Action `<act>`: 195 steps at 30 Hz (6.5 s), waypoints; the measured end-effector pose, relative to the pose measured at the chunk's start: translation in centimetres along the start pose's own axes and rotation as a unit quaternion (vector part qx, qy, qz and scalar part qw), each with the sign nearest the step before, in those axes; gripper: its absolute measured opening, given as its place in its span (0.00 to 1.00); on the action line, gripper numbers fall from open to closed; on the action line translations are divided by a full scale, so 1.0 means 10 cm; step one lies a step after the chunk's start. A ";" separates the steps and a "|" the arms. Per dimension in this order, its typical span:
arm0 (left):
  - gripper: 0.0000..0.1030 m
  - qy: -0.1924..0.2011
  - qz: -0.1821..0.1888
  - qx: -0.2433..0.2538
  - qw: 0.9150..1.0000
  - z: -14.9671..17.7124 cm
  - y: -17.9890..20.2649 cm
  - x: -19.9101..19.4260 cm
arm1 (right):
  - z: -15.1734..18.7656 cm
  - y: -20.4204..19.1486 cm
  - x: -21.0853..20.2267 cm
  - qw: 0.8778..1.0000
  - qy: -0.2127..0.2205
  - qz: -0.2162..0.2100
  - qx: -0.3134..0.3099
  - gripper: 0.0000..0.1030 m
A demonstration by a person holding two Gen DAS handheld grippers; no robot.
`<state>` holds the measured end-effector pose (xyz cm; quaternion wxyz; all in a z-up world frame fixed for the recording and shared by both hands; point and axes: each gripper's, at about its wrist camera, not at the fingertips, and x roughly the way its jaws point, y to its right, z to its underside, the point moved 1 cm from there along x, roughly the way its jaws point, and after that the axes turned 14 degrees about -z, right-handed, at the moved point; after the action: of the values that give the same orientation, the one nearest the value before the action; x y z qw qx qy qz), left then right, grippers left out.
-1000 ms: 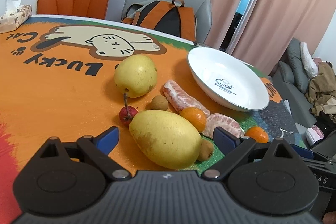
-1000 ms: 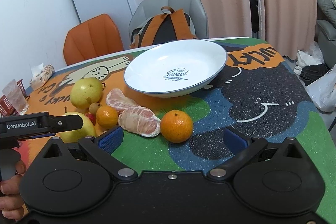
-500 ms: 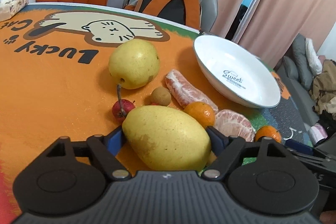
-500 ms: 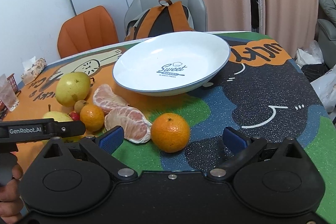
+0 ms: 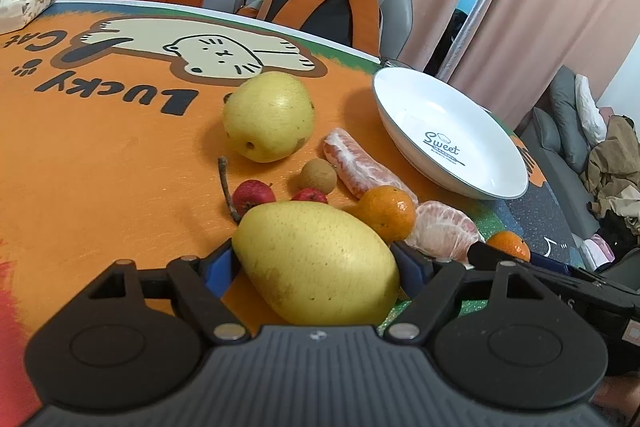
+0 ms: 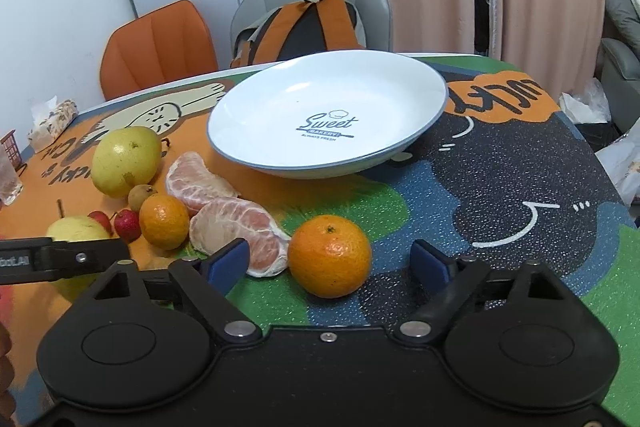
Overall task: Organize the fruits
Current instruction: 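Close the left tool on the large yellow pear while the right tool grasps the mandarin, then lower the pear onto the white plate with the left tool while the right tool sets the mandarin there, then open both tools and pull them back from the plate toward the loose fruit, then grasp a small red fruit with the left tool while the right tool grasps another mandarin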
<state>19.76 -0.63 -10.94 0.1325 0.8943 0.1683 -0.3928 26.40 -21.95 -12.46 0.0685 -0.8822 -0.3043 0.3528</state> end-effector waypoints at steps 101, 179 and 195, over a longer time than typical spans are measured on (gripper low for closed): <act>0.86 0.053 0.004 0.077 0.996 -0.99 0.58 0.06 | -0.74 0.25 0.09 0.997 0.071 -0.010 0.031 0.55; 0.48 0.005 0.000 -0.011 1.000 -0.29 -0.42 0.21 | -0.20 -0.85 0.27 0.995 -0.005 -0.093 -0.036 0.57; 0.23 0.011 0.006 -0.019 1.000 -0.24 -0.52 0.10 | -0.11 -0.96 0.46 0.993 -0.039 -0.098 -0.046 0.37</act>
<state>19.85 5.19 -10.69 0.1499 0.8970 0.1712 -0.3790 25.02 -11.44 -11.06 0.0496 -0.8360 -0.4074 0.3642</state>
